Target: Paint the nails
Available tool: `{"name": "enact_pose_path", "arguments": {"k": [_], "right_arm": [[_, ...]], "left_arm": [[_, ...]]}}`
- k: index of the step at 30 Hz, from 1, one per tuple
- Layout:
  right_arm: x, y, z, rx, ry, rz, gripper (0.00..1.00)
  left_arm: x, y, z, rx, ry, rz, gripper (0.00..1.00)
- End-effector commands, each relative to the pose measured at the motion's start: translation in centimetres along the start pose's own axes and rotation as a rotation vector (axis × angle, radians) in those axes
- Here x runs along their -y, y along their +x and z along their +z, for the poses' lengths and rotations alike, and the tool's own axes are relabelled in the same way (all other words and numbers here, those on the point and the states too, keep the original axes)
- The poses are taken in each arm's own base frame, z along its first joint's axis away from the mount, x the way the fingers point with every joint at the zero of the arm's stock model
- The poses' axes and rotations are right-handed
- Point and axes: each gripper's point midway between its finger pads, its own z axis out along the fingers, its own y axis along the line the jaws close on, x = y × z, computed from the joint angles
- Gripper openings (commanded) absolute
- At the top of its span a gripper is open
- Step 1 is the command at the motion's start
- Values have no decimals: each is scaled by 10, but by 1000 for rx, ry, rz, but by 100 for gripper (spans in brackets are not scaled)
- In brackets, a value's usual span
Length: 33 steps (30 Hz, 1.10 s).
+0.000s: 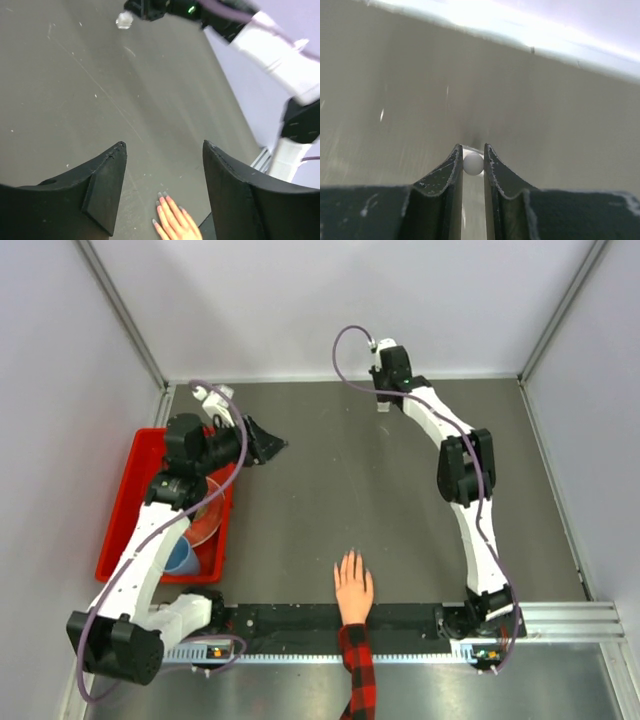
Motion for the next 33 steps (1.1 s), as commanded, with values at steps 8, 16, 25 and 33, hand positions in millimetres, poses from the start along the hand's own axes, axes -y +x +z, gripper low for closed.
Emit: {"name": "enact_pose_path", "arguments": {"k": [8,16,25,33], "right_arm": [[-37,-77,-255,42,-211,278,0],[-136,-33,-380,-11,-448,163,0],[-167,-17,-425,-13,-480,62,0],[-178,-24,-444,11,-568,142,0]], "left_arm": [[80,56,44,90,340,451,61],[94,87,48,114,500,723,61],[98,96,22,218,568,831,60],[115,102,1,285,696,832,51]]}}
